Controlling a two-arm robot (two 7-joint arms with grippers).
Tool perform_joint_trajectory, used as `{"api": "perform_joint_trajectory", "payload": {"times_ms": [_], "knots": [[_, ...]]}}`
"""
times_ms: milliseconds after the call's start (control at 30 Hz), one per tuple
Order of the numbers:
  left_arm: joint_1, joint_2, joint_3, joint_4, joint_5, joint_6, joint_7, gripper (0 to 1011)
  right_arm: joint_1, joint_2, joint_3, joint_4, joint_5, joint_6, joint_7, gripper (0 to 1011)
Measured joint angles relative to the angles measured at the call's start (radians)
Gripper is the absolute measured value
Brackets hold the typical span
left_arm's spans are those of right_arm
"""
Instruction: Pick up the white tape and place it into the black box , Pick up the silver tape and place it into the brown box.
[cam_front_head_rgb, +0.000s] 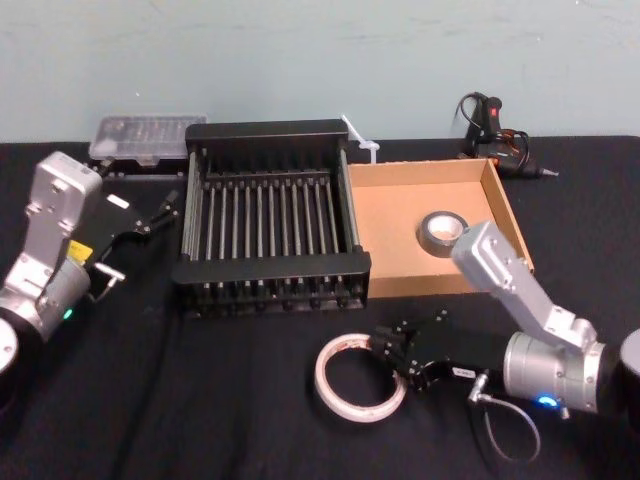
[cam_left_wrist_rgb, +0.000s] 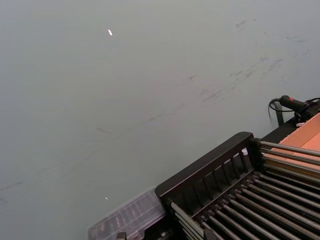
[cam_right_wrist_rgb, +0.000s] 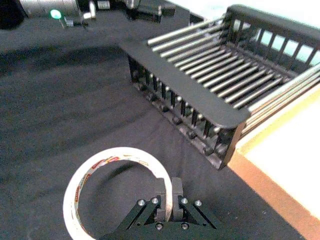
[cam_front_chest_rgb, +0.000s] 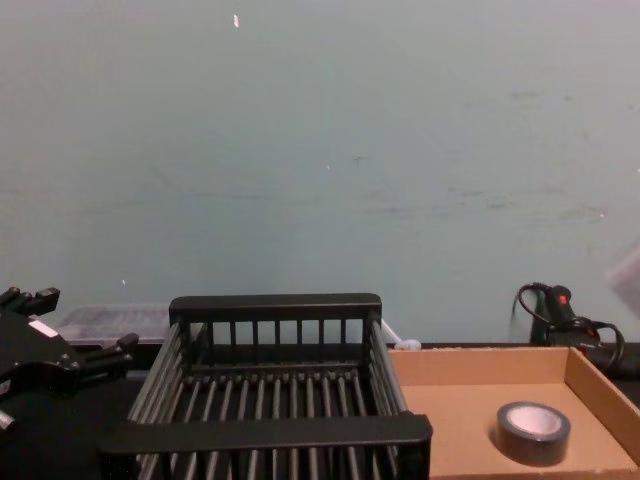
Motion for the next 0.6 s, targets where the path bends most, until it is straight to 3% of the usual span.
{"api": "perform_joint_trajectory", "payload": {"times_ms": [333,600], "knots": [[0.0,0.0,0.0,0.0,0.0,0.0,0.0,1001,-0.03,0.033,0.053,-0.053,0.095,-0.042,0.001,84],[0.0,0.0,0.0,0.0,0.0,0.0,0.0,1001,-0.036,0.046,0.068,-0.063,0.148,-0.069,-0.003,84]]}}
